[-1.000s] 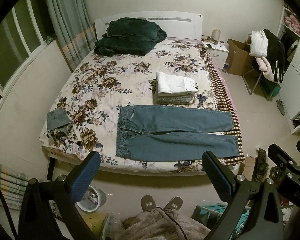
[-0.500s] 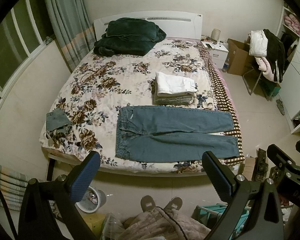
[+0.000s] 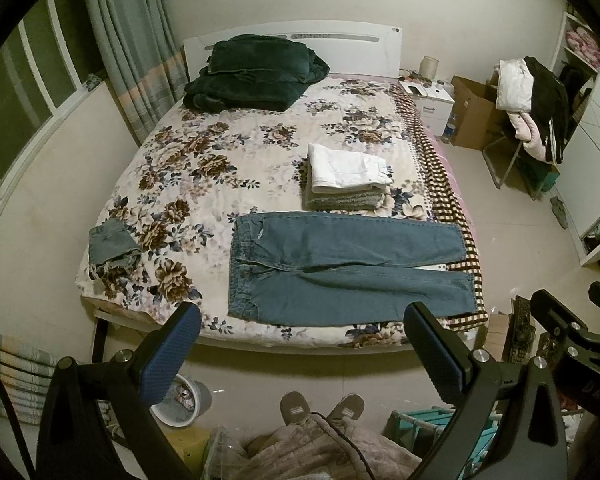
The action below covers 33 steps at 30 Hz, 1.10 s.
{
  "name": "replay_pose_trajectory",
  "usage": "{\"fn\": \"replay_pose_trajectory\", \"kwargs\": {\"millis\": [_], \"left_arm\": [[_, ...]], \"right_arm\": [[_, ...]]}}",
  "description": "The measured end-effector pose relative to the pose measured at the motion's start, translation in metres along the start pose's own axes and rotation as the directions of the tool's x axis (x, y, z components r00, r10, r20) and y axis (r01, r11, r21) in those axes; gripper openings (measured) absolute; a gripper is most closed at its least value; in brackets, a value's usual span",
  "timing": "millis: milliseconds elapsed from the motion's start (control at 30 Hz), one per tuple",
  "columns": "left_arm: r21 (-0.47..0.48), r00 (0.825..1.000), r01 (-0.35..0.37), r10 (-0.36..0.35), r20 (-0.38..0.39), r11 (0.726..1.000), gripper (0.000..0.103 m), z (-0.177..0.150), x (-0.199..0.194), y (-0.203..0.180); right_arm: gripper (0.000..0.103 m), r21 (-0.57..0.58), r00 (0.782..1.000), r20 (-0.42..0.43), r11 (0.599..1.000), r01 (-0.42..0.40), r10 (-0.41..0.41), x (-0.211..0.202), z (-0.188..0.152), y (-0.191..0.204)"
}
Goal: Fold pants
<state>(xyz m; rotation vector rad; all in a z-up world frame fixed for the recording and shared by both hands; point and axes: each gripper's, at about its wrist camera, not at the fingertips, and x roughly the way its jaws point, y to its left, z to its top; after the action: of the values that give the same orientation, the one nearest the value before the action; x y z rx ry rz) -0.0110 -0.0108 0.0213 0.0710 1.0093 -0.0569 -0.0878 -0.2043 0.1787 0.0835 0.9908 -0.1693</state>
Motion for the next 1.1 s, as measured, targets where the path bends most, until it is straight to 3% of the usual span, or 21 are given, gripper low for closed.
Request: {"fn": "replay_pose_trajectory", "kwargs": {"millis": [400,633,867,1100], "left_arm": [[0.003,1.0,0.003,-0.003,-0.002,1.0,0.103,0.001,-0.001,-0.003],[0.017,1.0,0.006,-0.006,0.0,1.0,0.103,0.022,0.015,-0.021],[0.015,1.0,0.021,-0.021,-0.001,1.0,0.103,0.048,0.073,-0.001],[0.05,0.999,-0.002,0.004,-0.046,0.999,0.103,0.081,0.169,-0.017]], "right_arm": [[0.103,0.004,1.0,-0.005,1.0,0.01,-0.01,0.011,-0.004,-0.005],[0.103,0.024,1.0,-0.021,1.0,0.019,-0.018,0.02,-0.005,-0.003],[0.103,0.072,0.999,-0.014,0.996,0.052,-0.051,0.058,0.006,0.002],[0.103,0.069,0.991,-0.039,0.989,0.13,-0.127,0.165,0.044,0.001]]}}
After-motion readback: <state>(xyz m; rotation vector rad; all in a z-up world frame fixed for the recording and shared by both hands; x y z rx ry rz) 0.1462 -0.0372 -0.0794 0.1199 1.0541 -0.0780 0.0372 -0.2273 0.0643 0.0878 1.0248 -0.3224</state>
